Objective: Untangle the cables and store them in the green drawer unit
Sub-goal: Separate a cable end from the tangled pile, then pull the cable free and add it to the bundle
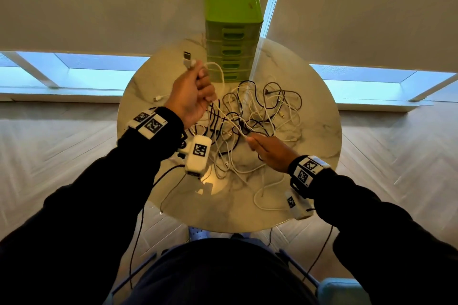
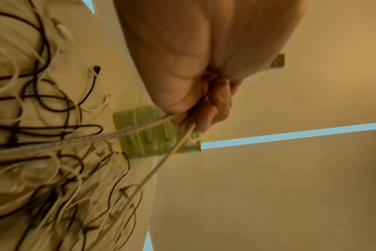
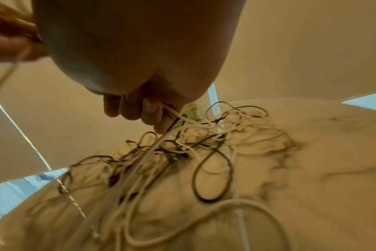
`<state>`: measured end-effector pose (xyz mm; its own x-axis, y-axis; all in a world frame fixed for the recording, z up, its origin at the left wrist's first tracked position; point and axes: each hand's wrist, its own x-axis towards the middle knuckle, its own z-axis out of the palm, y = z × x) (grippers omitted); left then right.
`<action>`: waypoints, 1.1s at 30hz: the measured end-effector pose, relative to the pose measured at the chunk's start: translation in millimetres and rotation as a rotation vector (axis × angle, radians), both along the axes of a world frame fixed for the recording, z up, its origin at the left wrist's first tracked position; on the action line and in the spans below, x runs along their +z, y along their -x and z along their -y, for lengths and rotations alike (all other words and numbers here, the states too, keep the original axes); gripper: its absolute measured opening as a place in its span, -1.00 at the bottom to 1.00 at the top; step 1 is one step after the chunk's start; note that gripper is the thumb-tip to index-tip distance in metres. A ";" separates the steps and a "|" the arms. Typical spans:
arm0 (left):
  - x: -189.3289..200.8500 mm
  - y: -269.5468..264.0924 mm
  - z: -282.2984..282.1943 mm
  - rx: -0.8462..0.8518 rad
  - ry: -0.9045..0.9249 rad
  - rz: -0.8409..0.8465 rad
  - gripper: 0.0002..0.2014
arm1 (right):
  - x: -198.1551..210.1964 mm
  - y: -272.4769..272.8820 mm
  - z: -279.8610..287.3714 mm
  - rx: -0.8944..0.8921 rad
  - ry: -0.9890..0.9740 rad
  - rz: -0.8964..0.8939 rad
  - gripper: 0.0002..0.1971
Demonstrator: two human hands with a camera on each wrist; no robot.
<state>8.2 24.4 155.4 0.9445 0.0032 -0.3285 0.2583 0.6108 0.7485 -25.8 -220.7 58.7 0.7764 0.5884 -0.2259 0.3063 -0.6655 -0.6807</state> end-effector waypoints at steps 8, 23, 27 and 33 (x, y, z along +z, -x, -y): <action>-2.1 15.9 12.1 -0.143 -0.802 0.127 -0.75 | -2.7 -27.9 34.8 -0.204 0.053 0.079 -0.68; -30.6 17.0 58.7 -0.318 -0.904 -0.102 -0.75 | 17.0 -17.0 -20.9 -0.076 -0.100 0.254 -0.73; -15.9 14.8 54.5 -0.082 -0.648 -0.041 -0.68 | -1.9 -19.5 2.9 -0.111 -0.068 0.234 -0.67; 2.2 -2.8 19.3 0.184 -0.331 0.116 -0.75 | -17.9 -33.7 44.7 -0.099 0.179 0.225 -0.73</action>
<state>11.1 5.1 157.6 0.9490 0.2637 -0.1727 0.0695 0.3594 0.9306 7.8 -265.4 40.8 0.8702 0.4739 -0.1349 0.3640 -0.8027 -0.4723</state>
